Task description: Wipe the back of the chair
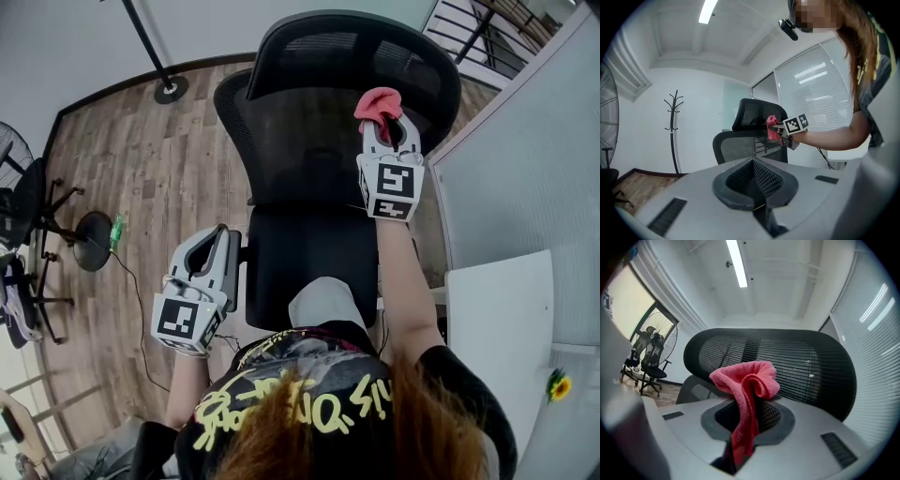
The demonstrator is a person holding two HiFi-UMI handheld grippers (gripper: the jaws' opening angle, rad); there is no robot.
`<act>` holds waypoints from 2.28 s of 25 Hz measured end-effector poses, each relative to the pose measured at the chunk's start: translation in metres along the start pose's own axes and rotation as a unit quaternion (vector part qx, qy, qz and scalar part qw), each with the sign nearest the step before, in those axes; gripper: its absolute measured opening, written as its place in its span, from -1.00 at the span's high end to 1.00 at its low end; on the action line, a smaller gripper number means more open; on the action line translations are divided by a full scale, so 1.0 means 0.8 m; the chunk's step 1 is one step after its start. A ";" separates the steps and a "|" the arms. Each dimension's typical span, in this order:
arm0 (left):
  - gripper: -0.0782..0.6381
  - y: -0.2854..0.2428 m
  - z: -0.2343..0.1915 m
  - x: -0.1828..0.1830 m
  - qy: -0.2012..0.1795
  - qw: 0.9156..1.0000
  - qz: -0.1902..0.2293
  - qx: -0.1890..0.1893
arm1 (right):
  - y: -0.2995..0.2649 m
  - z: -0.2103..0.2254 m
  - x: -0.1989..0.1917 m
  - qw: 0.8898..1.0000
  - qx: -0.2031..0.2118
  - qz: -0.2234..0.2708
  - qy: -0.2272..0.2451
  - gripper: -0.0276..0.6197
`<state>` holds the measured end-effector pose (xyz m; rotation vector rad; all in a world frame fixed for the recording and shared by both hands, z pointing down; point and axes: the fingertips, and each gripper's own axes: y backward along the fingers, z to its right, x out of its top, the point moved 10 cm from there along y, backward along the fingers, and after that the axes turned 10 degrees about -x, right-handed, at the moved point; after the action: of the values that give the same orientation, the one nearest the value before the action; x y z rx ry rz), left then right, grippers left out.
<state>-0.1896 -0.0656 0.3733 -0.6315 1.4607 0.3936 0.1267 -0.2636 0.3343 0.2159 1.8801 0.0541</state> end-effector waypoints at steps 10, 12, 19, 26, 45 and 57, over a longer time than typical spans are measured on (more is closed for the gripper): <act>0.80 0.007 -0.004 0.005 -0.006 1.000 0.004 0.005 | -0.012 -0.031 0.008 0.999 0.017 -0.004 -0.032 0.73; 0.80 0.008 -0.005 0.006 -0.007 1.000 0.004 0.005 | -0.015 -0.039 0.011 0.999 0.022 -0.005 -0.036 0.73; 0.80 0.014 -0.009 0.008 -0.007 1.000 0.008 0.005 | -0.022 -0.069 0.020 0.998 0.039 -0.012 -0.054 0.73; 0.80 0.021 -0.013 0.005 -0.004 1.000 0.010 0.011 | -0.026 -0.096 0.027 0.995 0.057 -0.017 -0.074 0.73; 0.80 0.038 -0.009 0.005 -0.005 0.999 0.011 0.032 | -0.031 -0.141 0.039 0.989 0.097 -0.020 -0.113 0.73; 0.80 0.042 -0.011 0.004 -0.005 0.999 0.012 0.038 | -0.025 -0.176 0.048 0.982 0.136 -0.021 -0.128 0.73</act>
<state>-0.2165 -0.0451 0.3646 -0.5508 1.4673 0.3582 -0.0205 -0.2665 0.3397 0.3526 1.6291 -0.2510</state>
